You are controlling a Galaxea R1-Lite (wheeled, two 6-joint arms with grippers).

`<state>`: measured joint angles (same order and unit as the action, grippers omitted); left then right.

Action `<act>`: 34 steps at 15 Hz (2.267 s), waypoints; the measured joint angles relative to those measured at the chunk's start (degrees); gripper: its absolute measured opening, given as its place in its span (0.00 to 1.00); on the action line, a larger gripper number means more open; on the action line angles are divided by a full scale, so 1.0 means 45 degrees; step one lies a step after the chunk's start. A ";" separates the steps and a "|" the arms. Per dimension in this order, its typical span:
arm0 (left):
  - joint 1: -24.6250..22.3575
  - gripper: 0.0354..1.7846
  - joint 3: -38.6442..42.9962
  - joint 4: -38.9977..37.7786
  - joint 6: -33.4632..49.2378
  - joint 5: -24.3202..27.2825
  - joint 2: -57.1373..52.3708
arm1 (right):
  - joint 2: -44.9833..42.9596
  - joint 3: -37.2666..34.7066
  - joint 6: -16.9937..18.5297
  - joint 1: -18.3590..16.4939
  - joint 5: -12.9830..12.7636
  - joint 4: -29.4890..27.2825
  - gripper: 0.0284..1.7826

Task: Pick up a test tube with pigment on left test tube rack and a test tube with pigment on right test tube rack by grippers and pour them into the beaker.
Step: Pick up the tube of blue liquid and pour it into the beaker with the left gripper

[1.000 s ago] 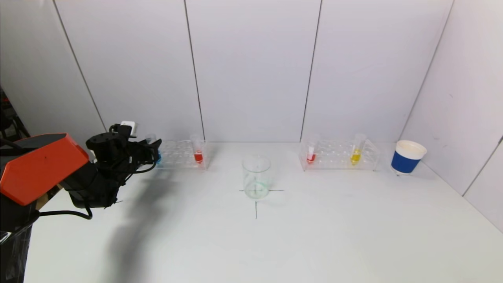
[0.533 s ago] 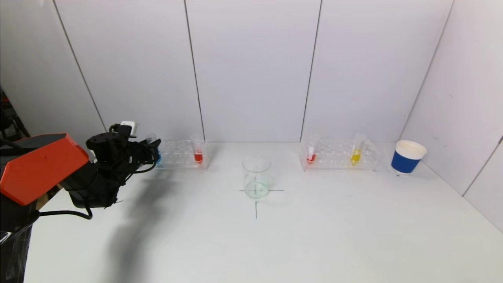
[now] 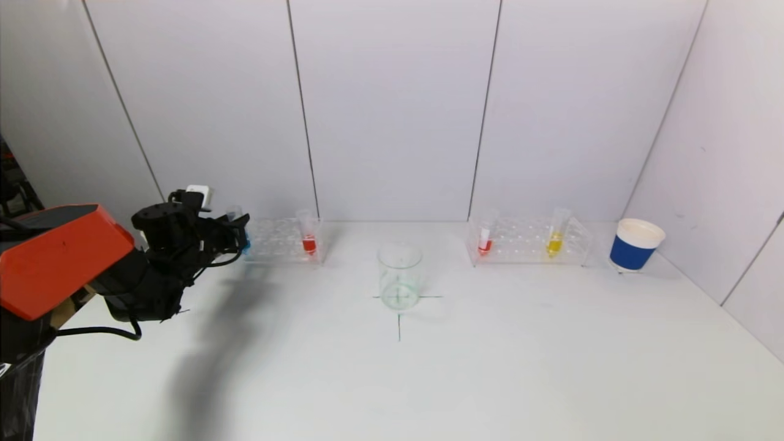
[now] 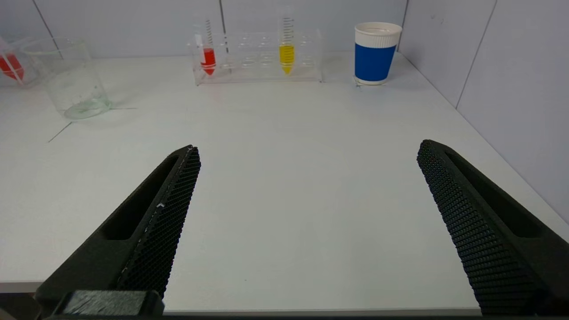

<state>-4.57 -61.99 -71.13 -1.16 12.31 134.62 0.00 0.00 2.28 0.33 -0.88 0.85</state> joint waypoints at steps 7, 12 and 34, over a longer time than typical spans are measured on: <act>0.0276 0.23 -0.0582 0.2089 0.0000 0.0000 -0.1783 | 0.0000 0.0000 0.0000 0.0000 0.0005 0.0000 1.00; 0.0675 0.23 -0.2007 0.4402 -0.0065 -0.0043 -0.3161 | 0.0000 0.0000 0.0000 0.0000 0.0000 0.0000 1.00; 0.5724 0.23 -0.8330 1.2592 -0.5621 0.4259 -0.3852 | 0.0000 0.0000 0.0000 0.0000 0.0000 0.0000 1.00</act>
<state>21.19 -99.48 -14.47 -26.45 31.48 117.29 0.00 0.00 2.28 0.33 -0.88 0.85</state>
